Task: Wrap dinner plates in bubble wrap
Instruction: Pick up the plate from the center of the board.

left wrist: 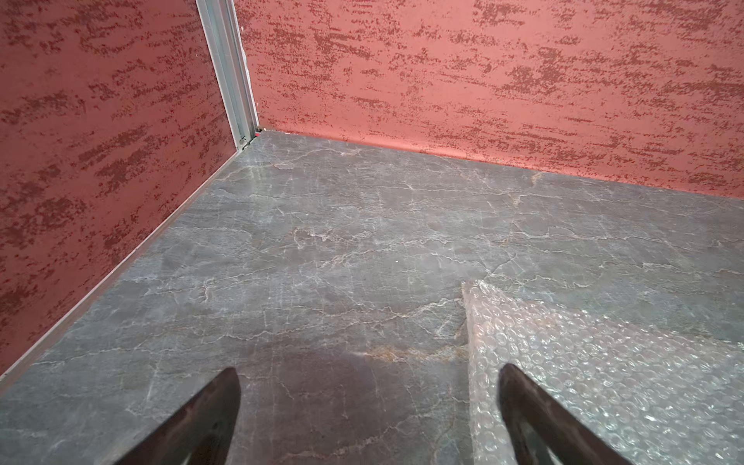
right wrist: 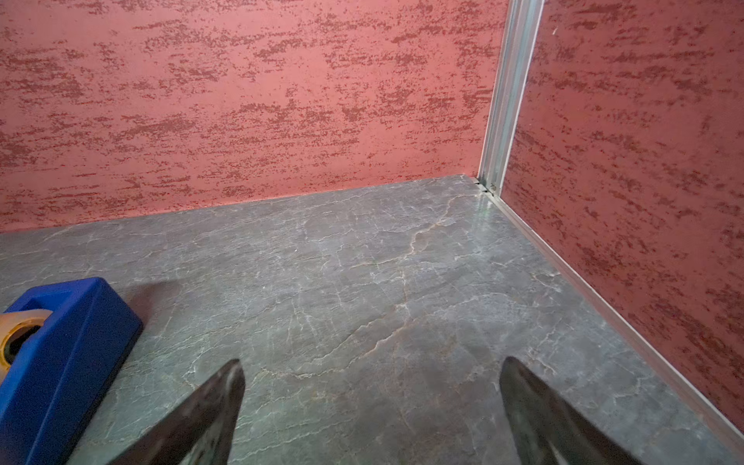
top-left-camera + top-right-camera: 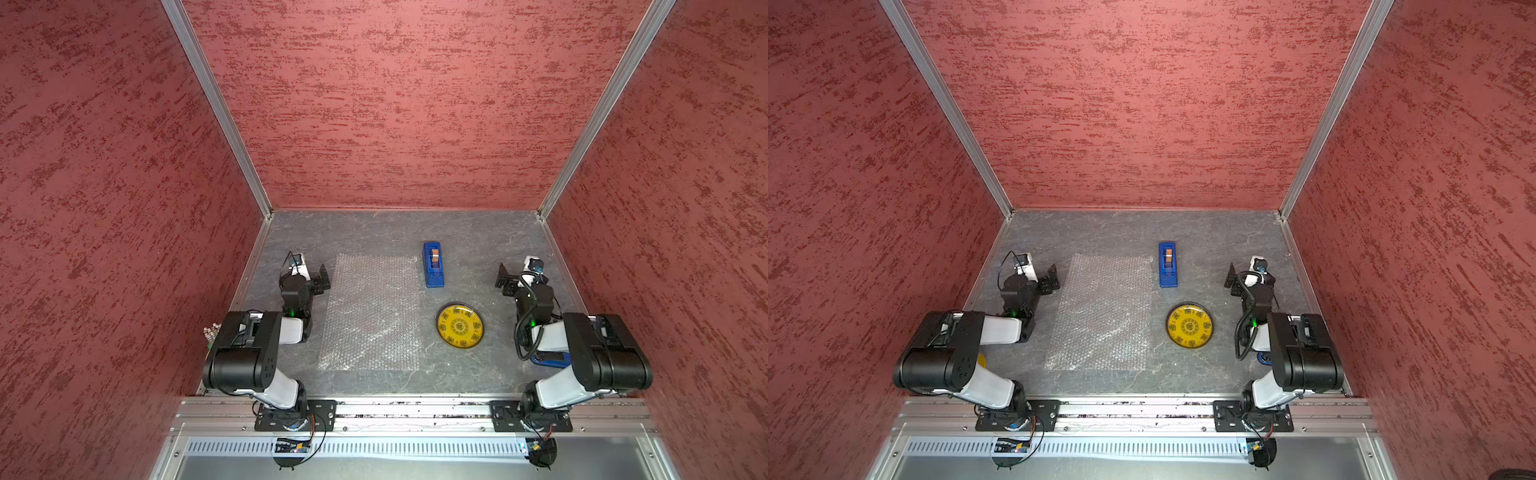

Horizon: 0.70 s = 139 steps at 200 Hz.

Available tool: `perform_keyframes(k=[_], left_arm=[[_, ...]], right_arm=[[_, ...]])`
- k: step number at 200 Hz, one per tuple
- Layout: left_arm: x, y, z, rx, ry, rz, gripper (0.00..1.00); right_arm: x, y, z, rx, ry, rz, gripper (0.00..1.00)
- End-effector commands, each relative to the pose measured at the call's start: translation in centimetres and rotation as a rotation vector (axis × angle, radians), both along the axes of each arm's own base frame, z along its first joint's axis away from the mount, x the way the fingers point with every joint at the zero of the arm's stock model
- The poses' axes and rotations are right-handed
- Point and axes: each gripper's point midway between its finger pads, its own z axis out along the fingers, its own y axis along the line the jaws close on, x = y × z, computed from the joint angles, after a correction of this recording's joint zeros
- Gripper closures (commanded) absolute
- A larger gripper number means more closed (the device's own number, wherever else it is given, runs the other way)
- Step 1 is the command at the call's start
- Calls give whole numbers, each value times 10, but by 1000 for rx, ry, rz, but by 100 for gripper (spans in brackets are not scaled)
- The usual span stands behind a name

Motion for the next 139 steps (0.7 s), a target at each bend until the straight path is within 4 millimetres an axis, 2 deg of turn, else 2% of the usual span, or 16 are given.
perform_keyframes(k=[1, 139], left_arm=[[4, -1, 11, 12, -38, -6, 1], [2, 0, 10, -30, -40, -48, 1]], right_arm=[[2, 7, 3, -16, -10, 46, 1], [2, 2, 3, -8, -7, 15, 1]])
